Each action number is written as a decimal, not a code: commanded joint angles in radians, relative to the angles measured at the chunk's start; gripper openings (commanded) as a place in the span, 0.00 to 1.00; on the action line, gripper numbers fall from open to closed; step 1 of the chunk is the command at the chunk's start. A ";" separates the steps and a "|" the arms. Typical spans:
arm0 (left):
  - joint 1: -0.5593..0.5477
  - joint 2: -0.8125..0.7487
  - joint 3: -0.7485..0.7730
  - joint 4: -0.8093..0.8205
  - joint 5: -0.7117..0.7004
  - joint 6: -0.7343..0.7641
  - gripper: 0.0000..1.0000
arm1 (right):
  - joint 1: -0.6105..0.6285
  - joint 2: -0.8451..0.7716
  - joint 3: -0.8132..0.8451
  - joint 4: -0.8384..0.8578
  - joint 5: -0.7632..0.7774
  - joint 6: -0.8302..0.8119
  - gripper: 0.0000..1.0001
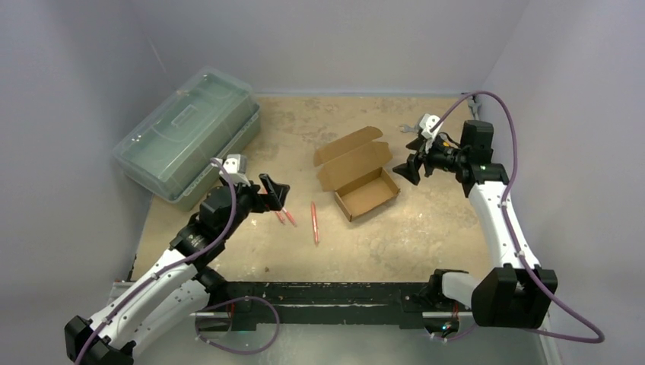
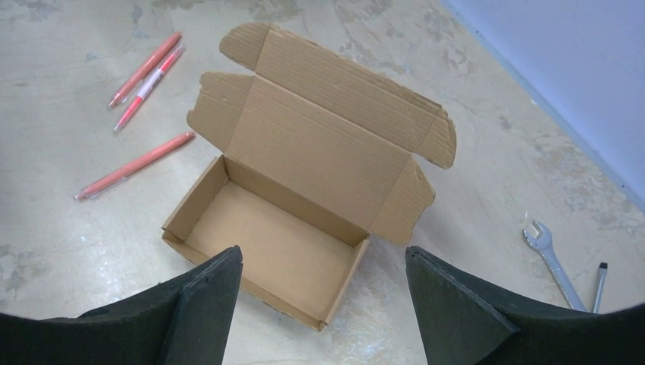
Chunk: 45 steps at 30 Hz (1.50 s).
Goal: Fold the paper box
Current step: Pick up the product from the center of the board.
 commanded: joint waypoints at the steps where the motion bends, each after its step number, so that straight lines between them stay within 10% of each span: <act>1: 0.007 -0.038 -0.015 -0.045 0.004 -0.044 0.99 | -0.003 -0.047 0.001 0.038 -0.036 0.062 0.82; 45: 0.007 0.110 -0.103 0.155 0.128 -0.128 0.98 | -0.004 -0.082 -0.150 0.116 -0.046 0.072 0.99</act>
